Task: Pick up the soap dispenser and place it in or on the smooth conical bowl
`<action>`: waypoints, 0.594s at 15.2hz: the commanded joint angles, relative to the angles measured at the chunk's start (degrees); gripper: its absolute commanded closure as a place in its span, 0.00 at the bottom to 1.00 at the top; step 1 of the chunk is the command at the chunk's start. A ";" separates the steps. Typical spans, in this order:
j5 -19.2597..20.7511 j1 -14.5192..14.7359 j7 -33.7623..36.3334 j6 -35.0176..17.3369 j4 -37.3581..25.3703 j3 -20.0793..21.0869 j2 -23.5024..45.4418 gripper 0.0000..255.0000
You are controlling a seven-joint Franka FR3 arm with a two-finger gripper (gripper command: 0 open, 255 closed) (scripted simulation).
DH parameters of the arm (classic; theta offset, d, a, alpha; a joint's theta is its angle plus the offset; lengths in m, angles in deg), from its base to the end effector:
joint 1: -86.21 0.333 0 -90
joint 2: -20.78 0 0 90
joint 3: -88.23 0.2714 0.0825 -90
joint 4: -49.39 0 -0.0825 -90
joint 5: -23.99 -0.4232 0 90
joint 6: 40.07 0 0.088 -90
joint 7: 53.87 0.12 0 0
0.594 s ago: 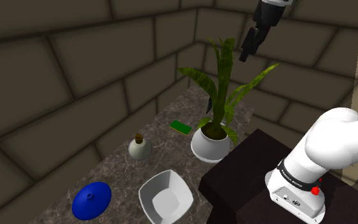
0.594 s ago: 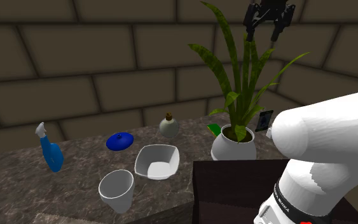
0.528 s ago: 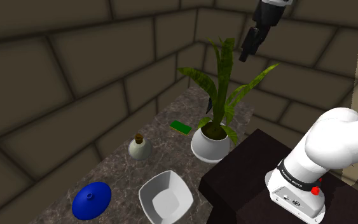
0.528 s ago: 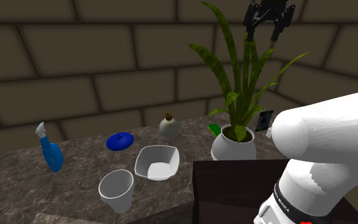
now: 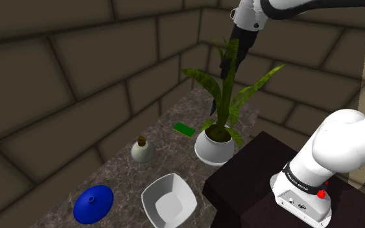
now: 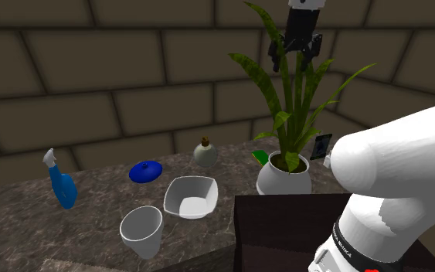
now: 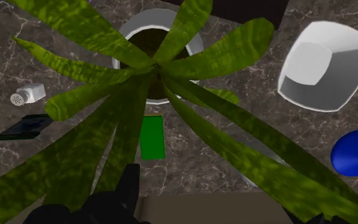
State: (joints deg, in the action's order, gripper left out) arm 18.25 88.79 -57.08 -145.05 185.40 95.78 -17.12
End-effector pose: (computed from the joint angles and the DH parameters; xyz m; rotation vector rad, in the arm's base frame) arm 0.4232 0.0875 0.5085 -3.0996 -0.2948 -0.1797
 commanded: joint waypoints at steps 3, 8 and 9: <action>-0.98 0.65 2.32 -6.81 1.32 2.74 5.49 0.00; -1.31 1.22 5.71 -14.91 1.03 6.38 13.97 0.00; -1.20 1.30 6.45 -16.46 0.75 7.09 15.83 0.00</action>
State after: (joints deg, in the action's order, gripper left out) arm 17.07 89.91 -51.50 -159.82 186.17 102.05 -2.92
